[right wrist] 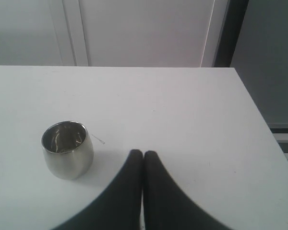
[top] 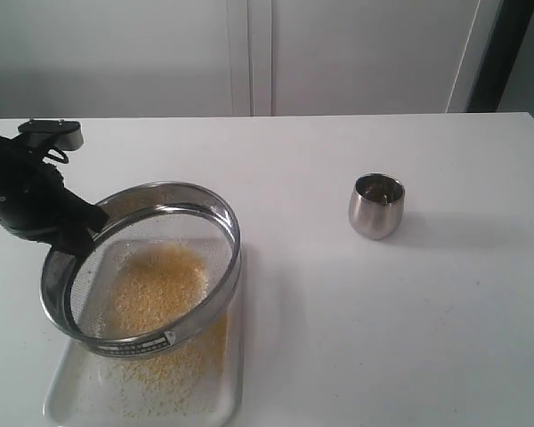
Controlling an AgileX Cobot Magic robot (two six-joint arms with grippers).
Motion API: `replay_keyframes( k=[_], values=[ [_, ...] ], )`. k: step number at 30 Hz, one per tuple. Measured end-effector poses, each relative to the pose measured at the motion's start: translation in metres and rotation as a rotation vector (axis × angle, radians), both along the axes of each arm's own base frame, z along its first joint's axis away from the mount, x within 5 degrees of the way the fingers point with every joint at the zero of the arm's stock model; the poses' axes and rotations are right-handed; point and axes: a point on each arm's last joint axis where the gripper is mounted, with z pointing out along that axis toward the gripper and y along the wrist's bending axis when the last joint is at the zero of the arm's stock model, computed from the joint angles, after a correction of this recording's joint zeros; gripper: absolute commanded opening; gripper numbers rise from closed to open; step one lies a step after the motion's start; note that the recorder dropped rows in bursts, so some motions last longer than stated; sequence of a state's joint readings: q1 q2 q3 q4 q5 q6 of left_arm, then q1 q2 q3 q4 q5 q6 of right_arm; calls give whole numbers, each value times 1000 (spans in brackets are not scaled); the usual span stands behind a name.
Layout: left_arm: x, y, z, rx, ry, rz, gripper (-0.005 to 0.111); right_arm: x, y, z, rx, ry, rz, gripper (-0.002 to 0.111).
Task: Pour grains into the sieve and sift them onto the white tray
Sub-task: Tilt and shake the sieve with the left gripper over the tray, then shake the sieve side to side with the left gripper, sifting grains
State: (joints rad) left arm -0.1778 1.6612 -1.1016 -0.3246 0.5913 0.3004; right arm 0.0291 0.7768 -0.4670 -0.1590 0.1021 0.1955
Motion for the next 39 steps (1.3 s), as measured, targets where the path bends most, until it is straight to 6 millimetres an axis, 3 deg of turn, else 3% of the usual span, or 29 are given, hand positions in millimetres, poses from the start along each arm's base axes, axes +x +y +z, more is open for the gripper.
replay_keyframes(
  k=[15, 19, 23, 34, 39],
  values=[
    [-1, 8, -6, 49, 49, 11, 0, 0, 0, 0, 2, 0, -1, 0],
    [-2, -3, -4, 25, 21, -69, 0, 0, 0, 0, 2, 0, -1, 0],
    [0, 1, -4, 26, 36, 21, 0, 0, 0, 0, 2, 0, -1, 0],
    [-2, -8, -6, 84, 11, -53, 0, 0, 0, 0, 2, 0, -1, 0],
    [4, 1, -10, 86, 62, 7, 0, 0, 0, 0, 2, 0, -1, 0]
  ],
)
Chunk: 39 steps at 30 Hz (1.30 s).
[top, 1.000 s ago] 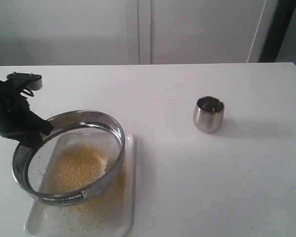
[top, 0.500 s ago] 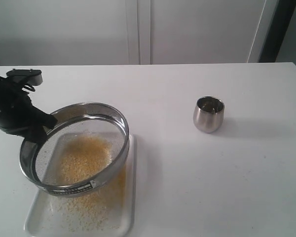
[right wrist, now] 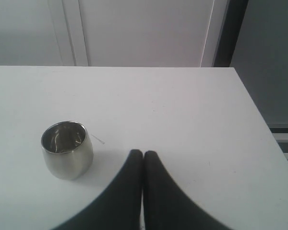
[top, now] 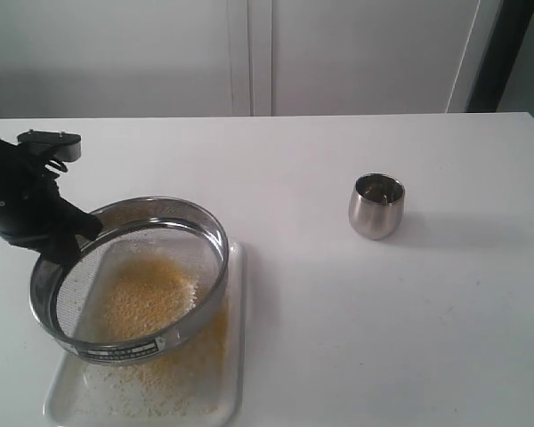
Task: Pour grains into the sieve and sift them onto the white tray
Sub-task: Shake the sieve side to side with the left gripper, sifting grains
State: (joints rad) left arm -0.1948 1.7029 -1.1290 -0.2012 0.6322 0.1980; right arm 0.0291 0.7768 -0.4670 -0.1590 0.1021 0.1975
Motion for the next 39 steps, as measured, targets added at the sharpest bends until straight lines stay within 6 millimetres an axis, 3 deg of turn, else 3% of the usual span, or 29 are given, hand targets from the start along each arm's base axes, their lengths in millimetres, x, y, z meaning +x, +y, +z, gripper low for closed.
replay_keyframes(
  k=[12, 17, 23, 28, 34, 39],
  values=[
    [0, -11, -1, 15, 36, -68, 0, 0, 0, 0, 0, 0, 0, 0],
    [20, -4, 9, -2, -15, 6, 0, 0, 0, 0, 0, 0, 0, 0],
    [-3, -6, -10, 25, 101, -44, 0, 0, 0, 0, 0, 0, 0, 0],
    [21, -6, -2, 13, -16, 5, 0, 0, 0, 0, 0, 0, 0, 0],
    [5, -10, -7, 34, 32, -47, 0, 0, 0, 0, 0, 0, 0, 0],
    [22, -11, 2, 20, -42, -26, 0, 0, 0, 0, 0, 0, 0, 0]
  ],
)
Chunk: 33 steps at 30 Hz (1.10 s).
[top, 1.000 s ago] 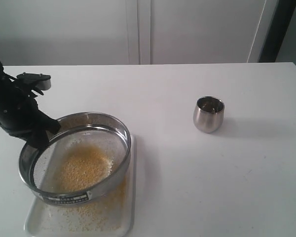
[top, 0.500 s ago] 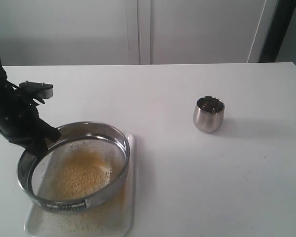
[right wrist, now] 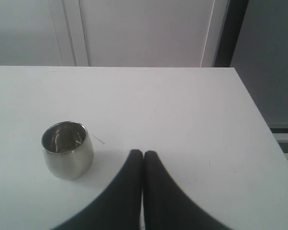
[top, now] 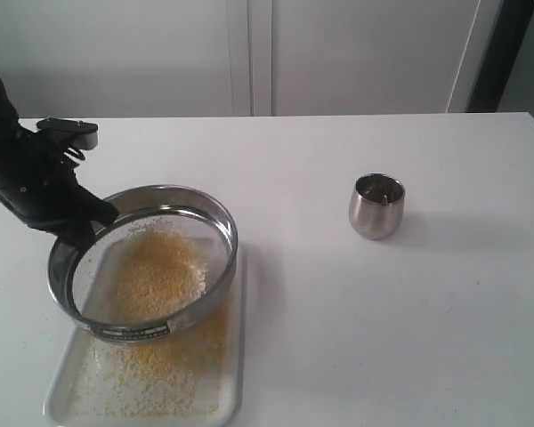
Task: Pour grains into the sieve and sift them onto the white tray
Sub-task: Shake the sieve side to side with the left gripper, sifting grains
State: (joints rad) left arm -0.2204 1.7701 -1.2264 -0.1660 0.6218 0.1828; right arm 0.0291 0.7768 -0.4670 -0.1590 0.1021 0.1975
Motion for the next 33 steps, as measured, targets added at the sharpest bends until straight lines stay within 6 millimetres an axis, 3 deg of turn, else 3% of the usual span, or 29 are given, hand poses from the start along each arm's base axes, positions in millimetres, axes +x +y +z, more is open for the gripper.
replay_keyframes(
  k=[2, 6, 10, 14, 18, 21, 22, 26, 31, 33],
  values=[
    [-1, 2, 0, 1, 24, 5, 0, 0, 0, 0, 0, 0, 0, 0],
    [-20, -1, -7, 15, 68, -30, 0, 0, 0, 0, 0, 0, 0, 0],
    [-1, -1, 2, -4, -29, 5, 0, 0, 0, 0, 0, 0, 0, 0],
    [-25, -7, -5, 8, 10, -38, 0, 0, 0, 0, 0, 0, 0, 0],
    [-6, -2, -5, -6, -49, 28, 0, 0, 0, 0, 0, 0, 0, 0],
    [-32, -8, -17, 10, -42, -19, 0, 0, 0, 0, 0, 0, 0, 0],
    [-33, -10, -18, 7, -64, -21, 0, 0, 0, 0, 0, 0, 0, 0],
    [-19, -7, -7, -9, -93, 13, 0, 0, 0, 0, 0, 0, 0, 0],
    [-36, -7, -6, 16, -65, -36, 0, 0, 0, 0, 0, 0, 0, 0],
    [-30, -7, -3, 20, -54, -39, 0, 0, 0, 0, 0, 0, 0, 0]
  ],
)
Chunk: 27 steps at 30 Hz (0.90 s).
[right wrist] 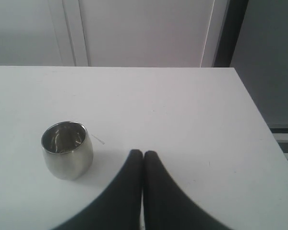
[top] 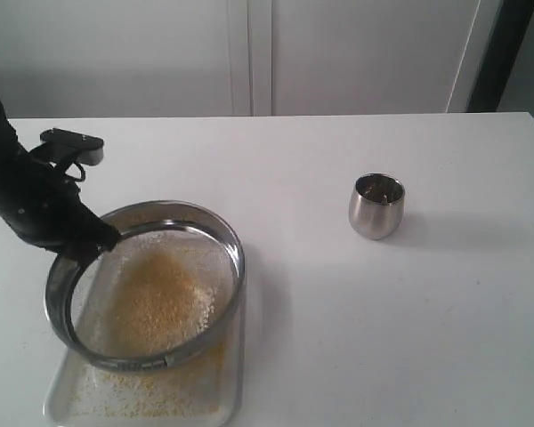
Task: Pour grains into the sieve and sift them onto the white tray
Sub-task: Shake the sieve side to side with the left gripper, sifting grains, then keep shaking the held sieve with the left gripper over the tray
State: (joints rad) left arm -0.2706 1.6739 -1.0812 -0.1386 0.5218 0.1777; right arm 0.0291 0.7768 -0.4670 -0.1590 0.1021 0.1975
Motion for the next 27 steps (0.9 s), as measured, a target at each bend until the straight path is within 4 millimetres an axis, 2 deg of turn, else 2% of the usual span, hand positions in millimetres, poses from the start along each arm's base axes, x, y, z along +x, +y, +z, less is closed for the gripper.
replay_keyframes(
  k=[1, 3, 5, 7, 10, 13, 17, 21, 27],
  values=[
    [11, 7, 7, -1, 30, 25, 0, 0, 0, 0, 0, 0, 0, 0],
    [11, 14, 12, -7, 79, 22, 0, 0, 0, 0, 0, 0, 0, 0],
    [11, 11, 15, -13, 75, -18, 0, 0, 0, 0, 0, 0, 0, 0],
    [24, 11, 25, -47, 102, 19, 0, 0, 0, 0, 0, 0, 0, 0],
    [8, 10, 14, -9, 141, -9, 0, 0, 0, 0, 0, 0, 0, 0],
    [23, 9, 25, -25, 85, 30, 0, 0, 0, 0, 0, 0, 0, 0],
    [9, 7, 20, 11, 81, 3, 0, 0, 0, 0, 0, -2, 0, 0],
    [22, 9, 24, 2, 68, 29, 0, 0, 0, 0, 0, -2, 0, 0],
    [5, 8, 13, 36, 109, -9, 0, -1, 0, 1, 0, -4, 0, 0]
  ],
)
